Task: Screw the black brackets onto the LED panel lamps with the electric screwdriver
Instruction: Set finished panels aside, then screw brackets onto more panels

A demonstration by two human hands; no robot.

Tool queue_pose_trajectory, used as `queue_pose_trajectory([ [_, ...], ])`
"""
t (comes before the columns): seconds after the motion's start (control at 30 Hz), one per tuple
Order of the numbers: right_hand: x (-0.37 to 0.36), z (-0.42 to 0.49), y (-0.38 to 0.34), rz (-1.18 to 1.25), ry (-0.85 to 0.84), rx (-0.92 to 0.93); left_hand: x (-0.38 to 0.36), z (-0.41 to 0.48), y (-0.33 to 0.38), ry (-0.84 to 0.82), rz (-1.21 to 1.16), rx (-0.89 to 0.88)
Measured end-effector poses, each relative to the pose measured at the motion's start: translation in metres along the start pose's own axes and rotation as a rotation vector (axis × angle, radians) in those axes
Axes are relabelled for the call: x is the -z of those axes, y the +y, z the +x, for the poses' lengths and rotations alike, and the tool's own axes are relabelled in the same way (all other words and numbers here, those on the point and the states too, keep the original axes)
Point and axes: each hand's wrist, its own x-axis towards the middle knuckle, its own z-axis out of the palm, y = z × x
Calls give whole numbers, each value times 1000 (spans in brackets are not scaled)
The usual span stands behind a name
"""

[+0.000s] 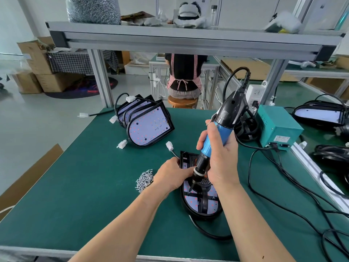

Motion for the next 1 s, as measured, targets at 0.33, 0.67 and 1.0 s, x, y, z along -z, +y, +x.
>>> queue_pose_trajectory([
  [0.33,-5,-4,1,-40,-52,11,1,0,2,3,19,8],
  [0.67,-16,-9,-3,-14,-107,18,-2,1,2,11,55,10],
  [1.0,-15,-7,2,-25,-198,-39,-4,7,-2,23,58,-4],
])
